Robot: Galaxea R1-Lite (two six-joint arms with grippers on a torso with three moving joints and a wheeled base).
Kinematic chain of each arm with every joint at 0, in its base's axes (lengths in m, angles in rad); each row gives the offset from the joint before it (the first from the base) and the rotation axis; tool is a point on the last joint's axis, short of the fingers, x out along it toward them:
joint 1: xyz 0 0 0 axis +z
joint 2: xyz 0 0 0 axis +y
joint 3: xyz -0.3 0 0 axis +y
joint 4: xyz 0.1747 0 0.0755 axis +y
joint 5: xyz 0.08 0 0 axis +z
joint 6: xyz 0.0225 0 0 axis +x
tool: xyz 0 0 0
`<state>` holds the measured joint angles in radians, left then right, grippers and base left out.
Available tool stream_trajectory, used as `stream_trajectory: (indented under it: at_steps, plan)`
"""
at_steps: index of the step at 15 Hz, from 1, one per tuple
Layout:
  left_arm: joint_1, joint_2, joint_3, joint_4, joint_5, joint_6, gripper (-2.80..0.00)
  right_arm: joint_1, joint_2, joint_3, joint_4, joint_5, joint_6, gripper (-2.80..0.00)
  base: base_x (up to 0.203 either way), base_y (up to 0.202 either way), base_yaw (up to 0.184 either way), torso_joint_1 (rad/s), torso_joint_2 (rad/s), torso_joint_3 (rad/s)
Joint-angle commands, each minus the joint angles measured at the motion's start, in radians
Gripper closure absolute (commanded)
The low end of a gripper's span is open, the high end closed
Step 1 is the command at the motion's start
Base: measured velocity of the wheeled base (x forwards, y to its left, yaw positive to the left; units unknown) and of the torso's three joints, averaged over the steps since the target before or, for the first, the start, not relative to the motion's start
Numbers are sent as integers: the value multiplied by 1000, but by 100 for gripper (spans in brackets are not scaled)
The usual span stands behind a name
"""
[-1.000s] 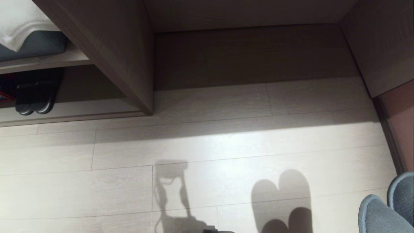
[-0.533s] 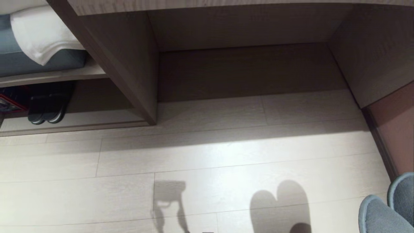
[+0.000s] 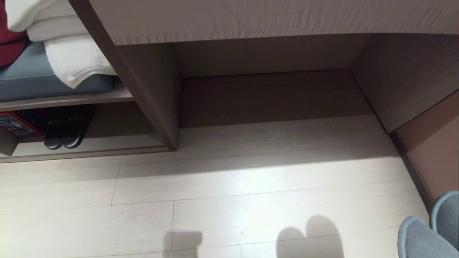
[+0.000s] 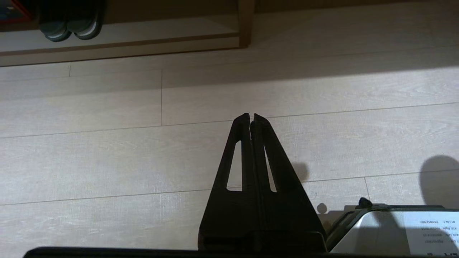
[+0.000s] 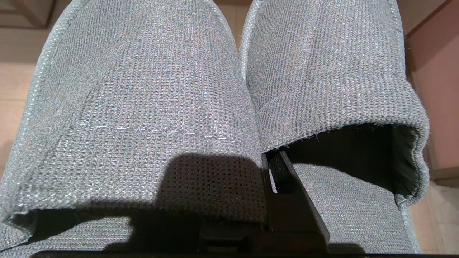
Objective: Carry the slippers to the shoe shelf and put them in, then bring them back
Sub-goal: Place the slippers into the shoe cabinet
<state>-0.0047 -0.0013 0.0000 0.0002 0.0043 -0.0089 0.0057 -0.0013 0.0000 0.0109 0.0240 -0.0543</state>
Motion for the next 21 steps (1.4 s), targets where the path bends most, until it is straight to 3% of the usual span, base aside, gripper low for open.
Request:
stream_trajectory:
  at_steps: [1, 21]
  plan:
    - [0, 1, 2, 0, 0, 0, 0, 0, 0, 0, 0, 1, -1, 0, 0, 0, 0, 2, -2, 203]
    - [0, 1, 2, 0, 0, 0, 0, 0, 0, 0, 0, 1, -1, 0, 0, 0, 0, 3, 0, 201]
